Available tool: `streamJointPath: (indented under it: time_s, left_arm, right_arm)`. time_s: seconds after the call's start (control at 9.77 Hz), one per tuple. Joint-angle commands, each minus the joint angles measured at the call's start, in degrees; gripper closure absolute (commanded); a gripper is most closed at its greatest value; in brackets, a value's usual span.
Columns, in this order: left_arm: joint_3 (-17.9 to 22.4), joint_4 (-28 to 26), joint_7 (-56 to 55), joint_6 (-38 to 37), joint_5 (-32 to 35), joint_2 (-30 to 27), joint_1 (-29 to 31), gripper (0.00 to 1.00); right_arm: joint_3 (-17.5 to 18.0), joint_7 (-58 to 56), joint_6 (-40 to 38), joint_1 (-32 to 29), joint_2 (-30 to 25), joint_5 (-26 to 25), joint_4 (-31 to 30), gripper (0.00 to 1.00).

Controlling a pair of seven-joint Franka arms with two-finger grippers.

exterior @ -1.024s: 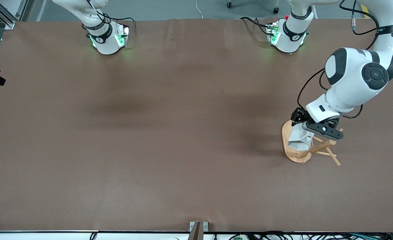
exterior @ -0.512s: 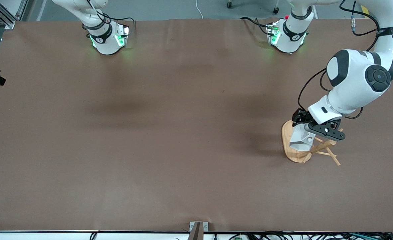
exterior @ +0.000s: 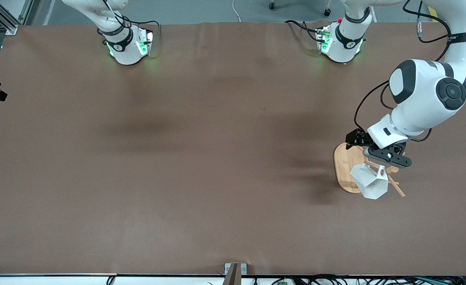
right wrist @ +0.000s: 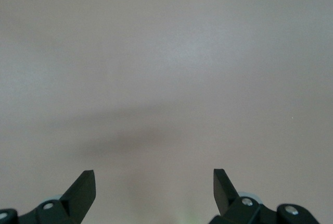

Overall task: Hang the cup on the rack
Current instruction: 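Open the left gripper and withdraw it from the rack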

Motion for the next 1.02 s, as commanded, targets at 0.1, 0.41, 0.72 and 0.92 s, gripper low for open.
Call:
streamJointPath:
  time_s: [0.1, 0.41, 0.72, 0.92]
  left_arm:
    - [0.4, 0.5, -4.5, -2.3, -0.7, -3.6, -0.1, 0.0]
    - [2.4, 6.4, -8.5, -15.9, 2.2, -8.8, -0.6, 0.0]
    - [2.4, 18.5, -10.7, -31.6, 10.3, -10.2, -1.3, 0.0]
    - [4.7, 24.6, -10.2, -37.7, 9.7, -10.1, -2.6, 0.0]
  right_arm:
    - [0.4, -0.7, 0.0, -1.0, -0.3, 1.0, -0.2, 0.0]
    - [0.4, -0.7, 0.0, -1.0, -0.2, 1.1, -0.2, 0.0]
    - [0.4, -0.7, 0.0, -1.1, -0.2, 1.1, -0.2, 0.0]
    - [0.4, -0.7, 0.0, -1.1, -0.2, 1.1, -0.2, 0.0]
